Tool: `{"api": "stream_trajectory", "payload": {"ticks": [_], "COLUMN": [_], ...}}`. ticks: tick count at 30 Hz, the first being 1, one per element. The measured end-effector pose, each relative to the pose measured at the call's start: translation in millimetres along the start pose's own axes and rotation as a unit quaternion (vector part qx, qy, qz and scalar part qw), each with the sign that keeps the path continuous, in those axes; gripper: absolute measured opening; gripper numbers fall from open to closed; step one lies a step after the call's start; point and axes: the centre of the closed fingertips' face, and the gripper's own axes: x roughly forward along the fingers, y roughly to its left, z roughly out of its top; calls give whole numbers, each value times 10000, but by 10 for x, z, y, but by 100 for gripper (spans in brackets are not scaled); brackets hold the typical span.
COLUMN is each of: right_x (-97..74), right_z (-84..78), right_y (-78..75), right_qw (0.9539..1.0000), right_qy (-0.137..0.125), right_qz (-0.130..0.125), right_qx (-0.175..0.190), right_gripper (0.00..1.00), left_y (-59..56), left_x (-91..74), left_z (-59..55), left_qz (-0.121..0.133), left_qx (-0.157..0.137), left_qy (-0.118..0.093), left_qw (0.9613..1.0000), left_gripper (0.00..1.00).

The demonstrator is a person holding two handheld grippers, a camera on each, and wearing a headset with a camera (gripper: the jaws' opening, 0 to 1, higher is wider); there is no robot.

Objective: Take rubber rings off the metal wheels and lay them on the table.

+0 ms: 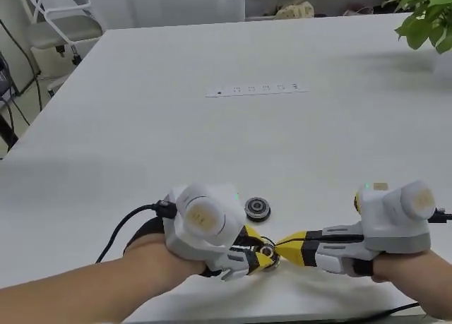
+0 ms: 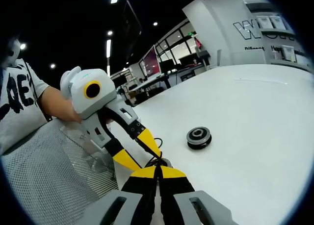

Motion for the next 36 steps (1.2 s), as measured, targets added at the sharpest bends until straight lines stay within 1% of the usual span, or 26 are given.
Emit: {"api": "stream_trajectory", "payload": {"ticks": [5,10,18,23,27,32,36], "right_x": [-10,-25,-18,-14,-12,-11,0], "right_z": [7,44,62,87,111,123,133], "right_y": [-2,4,34,49,72,93,120], "right_qw": [10000,10000,10000,9999,9999,9998,9997], "right_qy": [0,-41,3,10,6,12,20], "right_qz": [-5,15,75,106,139,171,201], "right_qx": [6,15,-43,-66,-81,-94,-99], "right_gripper": [0,0,0,0,0,0,0], "left_y": [-7,-1,-15,8,18,3,-3], "left_x": [-58,-159,-319,-411,-504,-631,-729], "left_z": [31,70,120,125,132,156,150], "left_qz": [-39,-27,-19,-7,29,50,72], "left_qx": [-58,-163,-312,-466,-530,-607,-637], "left_qy": [-43,-143,-314,-386,-449,-541,-583], "left_qw": [10000,9998,9990,9982,9976,9967,9962], "left_gripper": [15,18,24,30,33,38,42]}}
